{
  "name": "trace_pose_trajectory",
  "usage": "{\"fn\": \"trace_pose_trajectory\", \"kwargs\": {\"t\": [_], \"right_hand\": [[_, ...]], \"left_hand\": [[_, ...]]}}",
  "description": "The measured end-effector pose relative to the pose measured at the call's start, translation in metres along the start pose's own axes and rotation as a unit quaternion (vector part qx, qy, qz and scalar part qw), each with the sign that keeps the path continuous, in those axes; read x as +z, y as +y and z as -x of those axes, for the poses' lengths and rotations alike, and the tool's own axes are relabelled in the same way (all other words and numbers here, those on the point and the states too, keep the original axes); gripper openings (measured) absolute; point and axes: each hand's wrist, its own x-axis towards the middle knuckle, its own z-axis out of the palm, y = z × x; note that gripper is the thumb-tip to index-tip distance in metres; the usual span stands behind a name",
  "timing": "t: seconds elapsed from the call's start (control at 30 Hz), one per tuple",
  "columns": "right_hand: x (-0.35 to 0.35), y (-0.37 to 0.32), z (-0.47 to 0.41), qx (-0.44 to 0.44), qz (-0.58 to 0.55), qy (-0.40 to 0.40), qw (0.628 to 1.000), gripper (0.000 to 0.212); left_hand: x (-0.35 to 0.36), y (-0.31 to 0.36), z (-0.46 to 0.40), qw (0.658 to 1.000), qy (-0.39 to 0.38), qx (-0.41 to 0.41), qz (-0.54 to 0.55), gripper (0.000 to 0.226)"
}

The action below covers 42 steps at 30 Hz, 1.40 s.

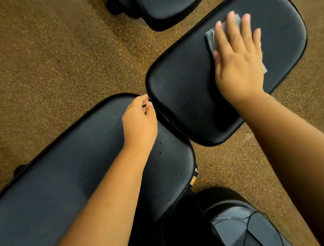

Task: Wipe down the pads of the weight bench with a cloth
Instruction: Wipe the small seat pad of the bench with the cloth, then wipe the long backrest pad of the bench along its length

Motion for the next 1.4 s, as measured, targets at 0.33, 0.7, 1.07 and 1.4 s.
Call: {"fn": "trace_pose_trajectory", "kwargs": {"t": [0.33, 0.7, 1.07, 1.4], "right_hand": [[0.038, -0.078, 0.106, -0.249, 0.022, -0.094, 0.964, 0.068], [0.011, -0.029, -0.009, -0.129, -0.003, -0.019, 0.992, 0.05], [0.035, -0.052, 0.066, -0.429, 0.065, -0.102, 0.895, 0.054], [0.001, 0.003, 0.025, -0.164, -0.055, -0.036, 0.984, 0.051]], "left_hand": [[-0.026, -0.015, 0.008, 0.998, -0.011, 0.059, 0.0, 0.033], [-0.023, -0.031, 0.032, 0.981, 0.063, 0.113, -0.146, 0.033], [-0.031, -0.045, 0.072, 0.964, 0.093, 0.055, -0.242, 0.039], [-0.045, -0.065, 0.116, 0.968, 0.117, -0.007, -0.224, 0.043]]}}
